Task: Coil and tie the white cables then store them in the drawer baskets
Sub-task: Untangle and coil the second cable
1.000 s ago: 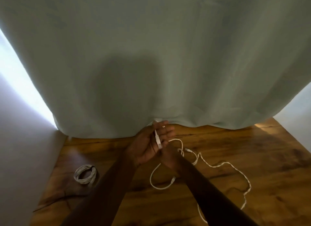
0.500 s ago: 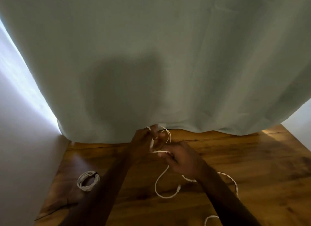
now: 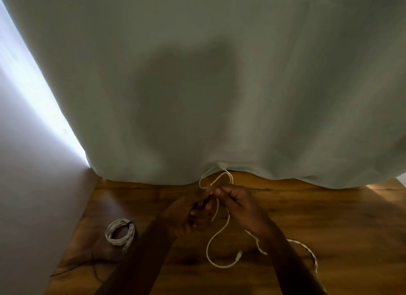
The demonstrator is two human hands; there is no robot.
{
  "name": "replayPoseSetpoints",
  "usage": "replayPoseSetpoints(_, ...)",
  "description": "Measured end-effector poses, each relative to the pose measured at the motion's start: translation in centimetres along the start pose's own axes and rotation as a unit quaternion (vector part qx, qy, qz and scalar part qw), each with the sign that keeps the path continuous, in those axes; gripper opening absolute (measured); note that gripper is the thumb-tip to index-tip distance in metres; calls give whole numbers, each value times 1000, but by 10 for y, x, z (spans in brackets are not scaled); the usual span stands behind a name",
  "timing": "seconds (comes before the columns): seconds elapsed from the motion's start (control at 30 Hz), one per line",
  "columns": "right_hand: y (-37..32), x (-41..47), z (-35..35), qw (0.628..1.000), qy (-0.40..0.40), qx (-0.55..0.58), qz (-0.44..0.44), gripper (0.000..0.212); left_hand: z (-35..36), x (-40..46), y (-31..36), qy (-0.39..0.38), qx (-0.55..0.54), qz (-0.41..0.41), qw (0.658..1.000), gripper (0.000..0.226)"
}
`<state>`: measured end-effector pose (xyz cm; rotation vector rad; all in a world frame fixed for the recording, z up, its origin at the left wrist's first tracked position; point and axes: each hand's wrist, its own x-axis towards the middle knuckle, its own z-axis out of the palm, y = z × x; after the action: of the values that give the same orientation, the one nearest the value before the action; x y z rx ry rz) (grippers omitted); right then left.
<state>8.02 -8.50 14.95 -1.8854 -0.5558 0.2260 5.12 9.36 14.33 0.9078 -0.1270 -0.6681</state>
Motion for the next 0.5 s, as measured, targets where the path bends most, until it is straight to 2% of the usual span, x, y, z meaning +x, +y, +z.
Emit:
replayPoseSetpoints(0.13,-5,9,-2,998,56,-24,-12,32,3,6,3,36,61,52,996,41)
replayPoseSetpoints(0.17,2,9,-6,998,63,-14,-4,33,2,15,2,40,55,37,997,44)
replayPoseSetpoints(0.27,1,8,1,997,46,66,20,34,-7,15,0,42,-1,18,999,47)
replayPoseSetpoints(0.4,0,5,4,983,75,160,37,30,-2,15,-2,16,-119,62,991,45)
replayPoseSetpoints(0.5,8,0,6,982,93,156,53,31,-1,17,-4,19,-153,69,986,65)
